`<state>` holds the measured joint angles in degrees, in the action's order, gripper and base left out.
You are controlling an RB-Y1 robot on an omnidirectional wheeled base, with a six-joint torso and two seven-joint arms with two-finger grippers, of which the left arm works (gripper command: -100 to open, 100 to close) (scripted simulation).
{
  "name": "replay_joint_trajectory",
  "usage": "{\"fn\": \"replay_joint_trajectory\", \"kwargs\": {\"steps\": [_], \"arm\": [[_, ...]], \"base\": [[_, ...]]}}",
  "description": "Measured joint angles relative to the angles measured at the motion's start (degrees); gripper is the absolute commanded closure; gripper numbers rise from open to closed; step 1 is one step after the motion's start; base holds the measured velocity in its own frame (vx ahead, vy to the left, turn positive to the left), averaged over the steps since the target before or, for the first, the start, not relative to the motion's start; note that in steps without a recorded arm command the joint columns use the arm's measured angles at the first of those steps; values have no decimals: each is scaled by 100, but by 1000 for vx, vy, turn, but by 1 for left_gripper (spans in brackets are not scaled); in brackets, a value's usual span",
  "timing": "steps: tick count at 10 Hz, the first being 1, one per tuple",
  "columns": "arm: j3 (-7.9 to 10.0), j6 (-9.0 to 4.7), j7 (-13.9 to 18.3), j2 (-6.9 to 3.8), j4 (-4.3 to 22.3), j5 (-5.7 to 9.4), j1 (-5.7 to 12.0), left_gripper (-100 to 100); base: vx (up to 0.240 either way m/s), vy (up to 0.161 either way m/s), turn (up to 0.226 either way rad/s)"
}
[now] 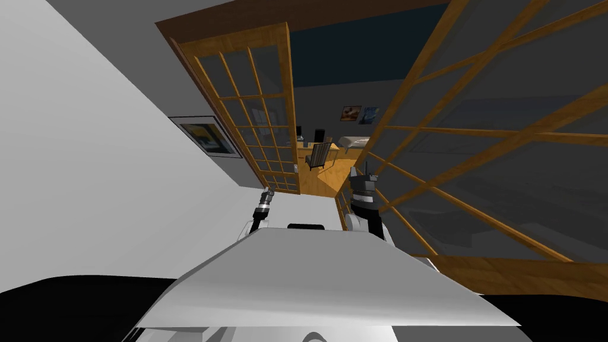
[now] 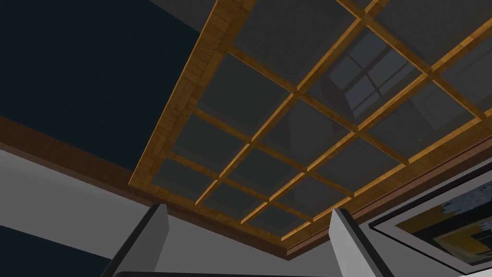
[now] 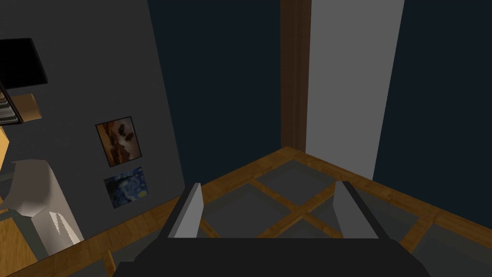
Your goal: Pull the door open
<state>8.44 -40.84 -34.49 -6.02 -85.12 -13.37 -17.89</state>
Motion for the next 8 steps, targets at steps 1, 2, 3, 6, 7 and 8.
{"fn": "replay_joint_trajectory", "kwargs": {"steps": [1,2,3,6,7,8], "arm": [[34,-41,-122,-1,145,-23,44,-100],[60,-50,-235,-6,229,-49,70,-100],[92,-55,-345,-16,343,-73,120,-100],[185,-178,-697,-18,724,-141,210,-100],[212,-217,-813,-11,838,-165,223,-100],[246,-258,-925,-18,972,-185,264,-100]], "base": [[108,-16,-58],[103,-30,-71],[116,-31,-63],[113,-27,-58],[101,-26,-71],[109,-23,-67]]}}
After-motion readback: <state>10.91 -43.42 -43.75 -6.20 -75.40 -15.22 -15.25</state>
